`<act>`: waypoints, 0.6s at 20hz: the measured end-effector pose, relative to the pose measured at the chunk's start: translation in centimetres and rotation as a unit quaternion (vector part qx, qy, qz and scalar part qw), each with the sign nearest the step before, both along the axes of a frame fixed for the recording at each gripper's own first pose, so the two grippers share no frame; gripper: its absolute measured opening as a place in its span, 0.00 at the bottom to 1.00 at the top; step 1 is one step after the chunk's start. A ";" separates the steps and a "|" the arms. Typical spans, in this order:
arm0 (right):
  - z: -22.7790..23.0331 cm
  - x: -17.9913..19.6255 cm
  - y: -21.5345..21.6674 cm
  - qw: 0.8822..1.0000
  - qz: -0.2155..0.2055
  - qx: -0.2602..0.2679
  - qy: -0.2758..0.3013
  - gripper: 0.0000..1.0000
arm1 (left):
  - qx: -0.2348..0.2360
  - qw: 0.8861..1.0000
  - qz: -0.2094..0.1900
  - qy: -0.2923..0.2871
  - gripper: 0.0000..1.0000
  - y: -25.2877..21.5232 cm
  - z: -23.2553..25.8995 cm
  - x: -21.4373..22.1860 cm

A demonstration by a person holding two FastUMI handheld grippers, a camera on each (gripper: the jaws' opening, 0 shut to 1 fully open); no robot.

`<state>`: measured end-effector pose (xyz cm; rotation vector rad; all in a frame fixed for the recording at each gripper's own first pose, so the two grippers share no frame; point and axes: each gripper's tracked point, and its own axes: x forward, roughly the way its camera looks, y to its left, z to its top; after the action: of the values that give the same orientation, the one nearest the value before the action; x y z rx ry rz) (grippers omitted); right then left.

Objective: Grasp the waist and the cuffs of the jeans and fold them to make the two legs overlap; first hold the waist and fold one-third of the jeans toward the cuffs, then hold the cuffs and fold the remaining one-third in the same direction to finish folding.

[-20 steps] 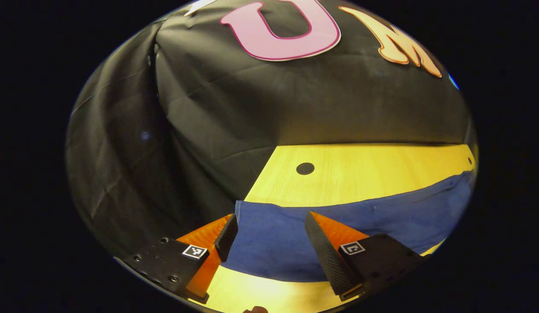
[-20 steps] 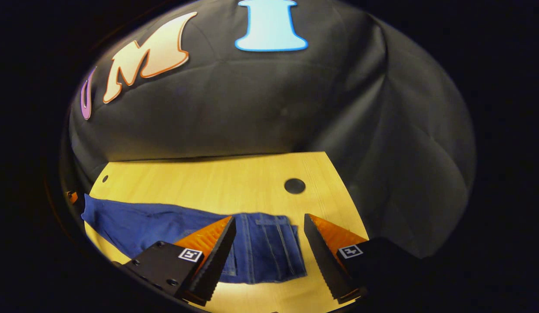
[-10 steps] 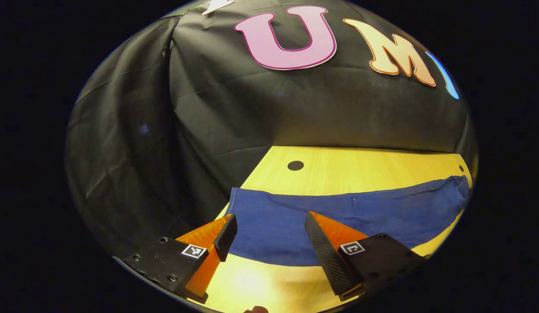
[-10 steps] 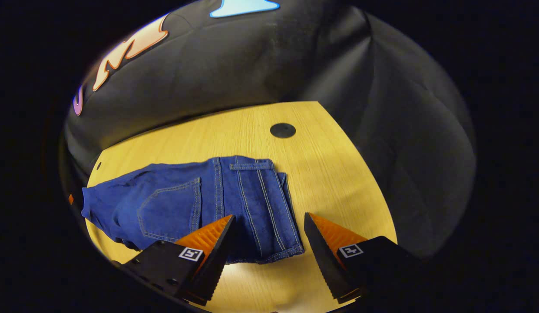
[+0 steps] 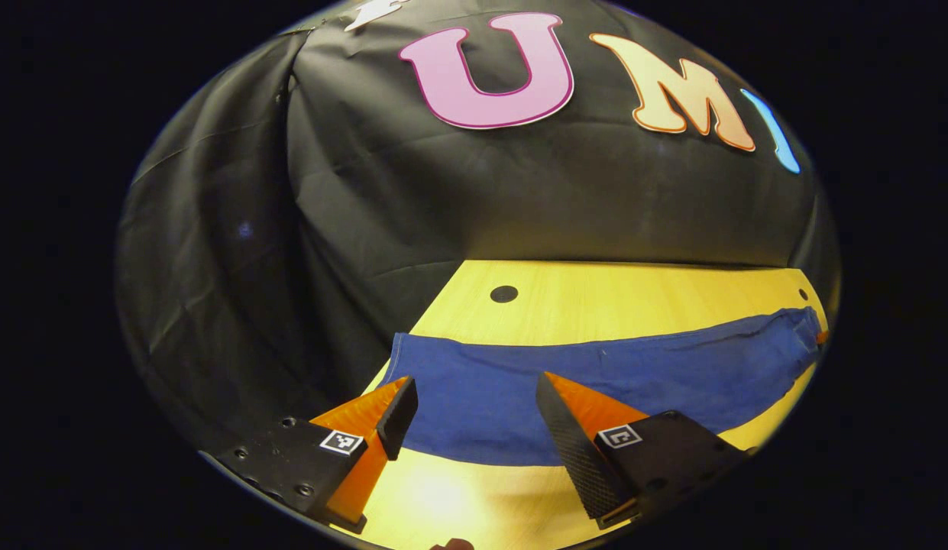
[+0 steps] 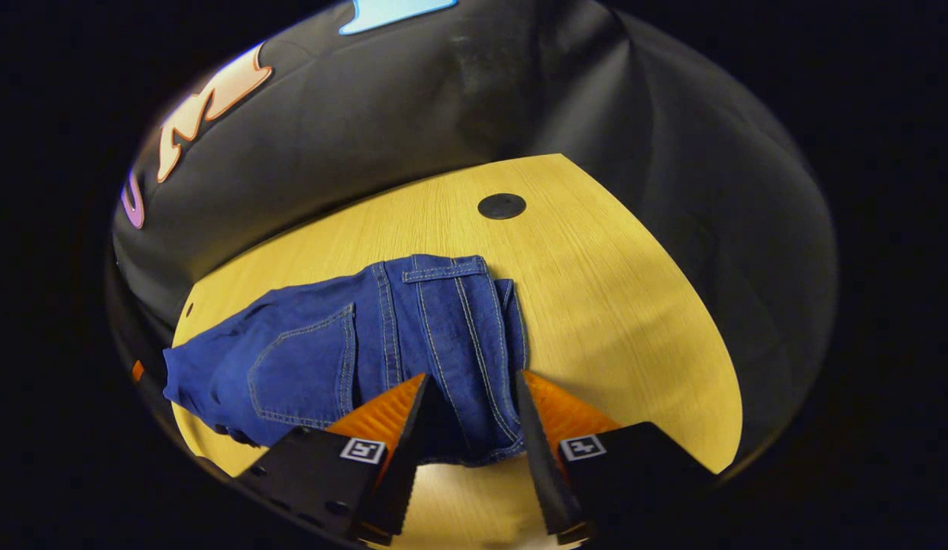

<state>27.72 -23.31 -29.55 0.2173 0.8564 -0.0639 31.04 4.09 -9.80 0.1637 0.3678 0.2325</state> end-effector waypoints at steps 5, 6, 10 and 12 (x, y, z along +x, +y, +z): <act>-0.3 0.2 0.5 1.000 0.002 0.014 0.003 0.33 | -0.009 1.000 -0.020 0.008 0.96 -0.6 -0.3 0.5; -0.1 0.3 0.5 1.000 0.005 0.006 0.000 0.28 | -0.011 1.000 -0.026 0.007 0.96 -0.8 -0.2 0.5; 0.3 0.4 0.5 1.000 -0.003 -0.023 -0.007 0.10 | -0.029 0.999 -0.045 0.000 0.95 -1.1 0.2 0.7; 0.9 0.6 0.3 0.999 -0.011 -0.038 -0.014 0.06 | -0.038 0.998 -0.052 -0.002 0.95 -1.2 0.5 0.7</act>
<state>28.37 -23.02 -28.63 0.1564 0.8225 -0.1138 31.71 2.86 -9.34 0.1073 0.3623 0.1166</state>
